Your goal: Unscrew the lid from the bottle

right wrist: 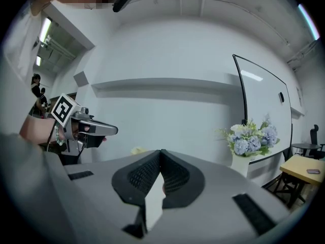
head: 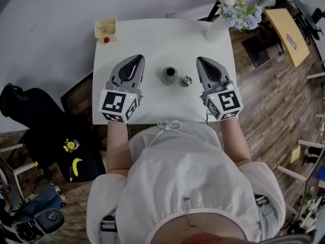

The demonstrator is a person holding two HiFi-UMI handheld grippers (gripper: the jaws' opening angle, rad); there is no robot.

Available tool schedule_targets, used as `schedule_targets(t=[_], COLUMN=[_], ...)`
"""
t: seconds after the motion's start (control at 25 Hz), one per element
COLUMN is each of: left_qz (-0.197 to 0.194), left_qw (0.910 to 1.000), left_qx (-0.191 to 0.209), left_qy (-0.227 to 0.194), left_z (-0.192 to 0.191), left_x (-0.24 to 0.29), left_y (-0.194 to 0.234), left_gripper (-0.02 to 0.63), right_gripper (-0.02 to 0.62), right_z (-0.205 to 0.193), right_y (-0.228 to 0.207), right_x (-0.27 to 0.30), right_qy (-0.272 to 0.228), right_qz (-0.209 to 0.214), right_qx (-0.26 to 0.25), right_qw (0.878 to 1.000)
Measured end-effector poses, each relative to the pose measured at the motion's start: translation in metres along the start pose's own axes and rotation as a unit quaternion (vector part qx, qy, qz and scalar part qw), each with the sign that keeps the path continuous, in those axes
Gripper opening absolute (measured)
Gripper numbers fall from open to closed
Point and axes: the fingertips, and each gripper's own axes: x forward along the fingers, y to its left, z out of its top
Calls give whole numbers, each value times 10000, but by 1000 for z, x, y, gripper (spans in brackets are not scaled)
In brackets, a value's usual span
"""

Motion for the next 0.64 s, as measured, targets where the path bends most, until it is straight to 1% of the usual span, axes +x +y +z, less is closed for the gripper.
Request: schedule_targets(t=[0.16,0.36,0.64], left_qz=[27,60,-9], left_qw=[10000,9999,9997], left_qx=[-55,-79,-164], left_qy=[23,90,158], left_z=[-1,-4,-9], left_x=[2,4,5], left_y=[0,-2,-8], left_gripper=[23,23,23], right_gripper=[2,0,0], right_z=[-1,-6,-10], right_y=[0,-2,-3], right_x=[0,-2,-6], right_qy=[-9,4,59], right_qz=[19,84,-24], right_qx=[24,295,172], right_qw=[10000,9995,9998])
